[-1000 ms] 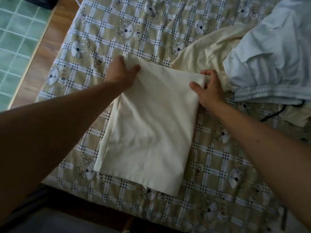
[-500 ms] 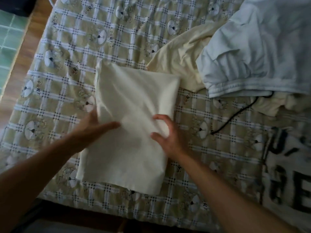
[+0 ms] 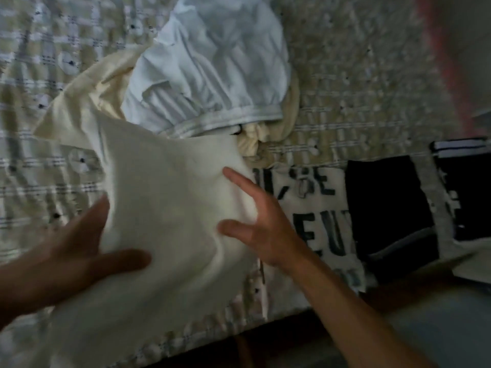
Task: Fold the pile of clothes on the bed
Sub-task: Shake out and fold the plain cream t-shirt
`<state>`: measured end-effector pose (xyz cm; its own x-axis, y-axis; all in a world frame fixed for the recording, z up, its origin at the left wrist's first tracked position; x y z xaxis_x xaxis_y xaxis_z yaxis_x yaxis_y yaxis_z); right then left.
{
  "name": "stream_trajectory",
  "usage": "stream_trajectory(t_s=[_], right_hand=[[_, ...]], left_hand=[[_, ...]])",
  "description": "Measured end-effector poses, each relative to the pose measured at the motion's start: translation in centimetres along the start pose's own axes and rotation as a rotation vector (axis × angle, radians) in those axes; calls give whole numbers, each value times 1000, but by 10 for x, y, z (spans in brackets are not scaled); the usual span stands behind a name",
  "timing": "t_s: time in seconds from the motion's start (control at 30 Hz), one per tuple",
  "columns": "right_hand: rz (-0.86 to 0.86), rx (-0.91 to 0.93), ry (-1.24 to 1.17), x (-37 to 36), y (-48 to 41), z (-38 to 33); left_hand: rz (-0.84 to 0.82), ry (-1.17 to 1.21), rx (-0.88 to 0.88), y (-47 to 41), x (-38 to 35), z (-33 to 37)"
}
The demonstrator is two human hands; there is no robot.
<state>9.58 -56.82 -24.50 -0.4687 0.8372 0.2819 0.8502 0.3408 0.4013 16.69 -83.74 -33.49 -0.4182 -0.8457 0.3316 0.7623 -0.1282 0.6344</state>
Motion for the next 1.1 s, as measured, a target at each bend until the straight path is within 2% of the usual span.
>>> stream_trajectory(t_s=[0.1, 0.17, 0.27, 0.33, 0.43, 0.5, 0.6, 0.77, 0.83, 0.93, 0.97, 1.03, 1.1], right_hand=[[104, -40, 24, 94, 39, 11], [155, -73, 37, 147, 61, 21], [188, -112, -7, 206, 82, 42], [215, -129, -102, 230, 85, 65], [251, -229, -216, 245, 89, 134], [184, -309, -135, 230, 96, 189], [96, -350, -20, 206, 117, 243], [163, -394, 56, 218, 132, 256], [124, -417, 128, 219, 134, 249], [-45, -573, 449, 214, 140, 248], [-83, -627, 616, 216, 142, 246], [14, -621, 894, 231, 131, 227], [233, -422, 907, 232, 109, 197]], left_hand=[[-167, 304, -164, 3, -70, 142], [-246, 344, -250, 1, -116, 207], [-295, 547, -205, -27, -173, 229], [-237, 654, -154, -44, -198, 233], [-122, 694, 16, -73, -247, 192], [-48, 523, 128, -79, -272, 152], [1, 173, 158, -73, -293, 124], [21, 31, 121, -67, -296, 123], [-20, 5, 131, -61, -296, 118], [-128, -159, 194, -51, -301, 109], [-102, -261, 183, -51, -297, 111], [113, -498, 11, -54, -279, 139], [319, -576, -242, -57, -269, 187]])
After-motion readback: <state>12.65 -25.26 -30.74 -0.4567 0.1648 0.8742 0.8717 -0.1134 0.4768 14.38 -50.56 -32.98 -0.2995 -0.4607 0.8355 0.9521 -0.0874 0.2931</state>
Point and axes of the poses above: each hand's wrist, its own y-axis away from the middle knuckle, its own x-axis out of the back of the hand, z = x × y, the point moved 9 cm from there along -y, towards the middle knuckle, and after that the axes turned 3 degrees about x, right-handed, at the moved point
